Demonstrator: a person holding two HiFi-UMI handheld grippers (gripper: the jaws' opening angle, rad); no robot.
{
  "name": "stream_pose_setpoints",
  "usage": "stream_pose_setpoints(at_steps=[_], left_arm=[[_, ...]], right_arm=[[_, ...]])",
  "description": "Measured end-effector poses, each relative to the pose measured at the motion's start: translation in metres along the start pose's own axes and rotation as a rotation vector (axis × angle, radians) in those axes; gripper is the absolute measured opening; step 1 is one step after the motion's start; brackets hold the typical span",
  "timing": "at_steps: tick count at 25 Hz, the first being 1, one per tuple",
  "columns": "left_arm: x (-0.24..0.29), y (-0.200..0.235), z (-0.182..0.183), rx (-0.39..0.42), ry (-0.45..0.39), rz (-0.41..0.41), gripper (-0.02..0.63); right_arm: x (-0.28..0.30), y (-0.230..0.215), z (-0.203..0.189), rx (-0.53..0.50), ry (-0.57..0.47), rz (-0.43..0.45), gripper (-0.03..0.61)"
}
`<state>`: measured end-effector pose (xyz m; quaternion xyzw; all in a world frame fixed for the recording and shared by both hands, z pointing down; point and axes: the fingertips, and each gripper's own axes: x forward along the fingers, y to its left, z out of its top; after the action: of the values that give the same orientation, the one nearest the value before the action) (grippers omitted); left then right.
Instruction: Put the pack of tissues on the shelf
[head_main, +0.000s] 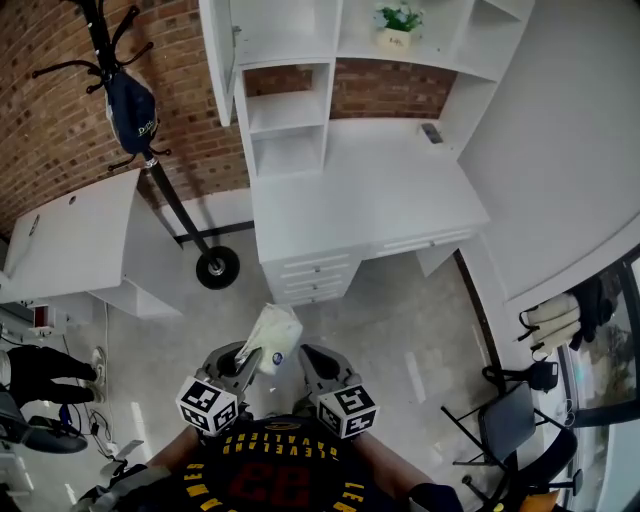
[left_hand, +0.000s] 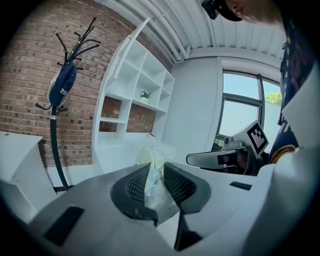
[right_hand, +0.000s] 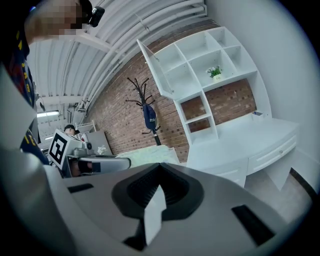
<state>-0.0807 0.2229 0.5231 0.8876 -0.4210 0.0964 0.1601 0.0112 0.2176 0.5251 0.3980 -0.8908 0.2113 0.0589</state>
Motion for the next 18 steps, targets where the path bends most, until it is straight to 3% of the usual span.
stream_pose_setpoints(at_steps=[9,18], left_arm=[[0.061,0.004,0.023,0.016,0.014,0.044,0.060],[0.110,-0.005,0.033,0.028,0.047,0.001,0.060]], right_arm=[[0.005,-0.068,0.032,0.007,-0.035,-0.002,-0.003],[0.006,-0.114,0.038,0.073,-0.047,-0.041,-0.003]])
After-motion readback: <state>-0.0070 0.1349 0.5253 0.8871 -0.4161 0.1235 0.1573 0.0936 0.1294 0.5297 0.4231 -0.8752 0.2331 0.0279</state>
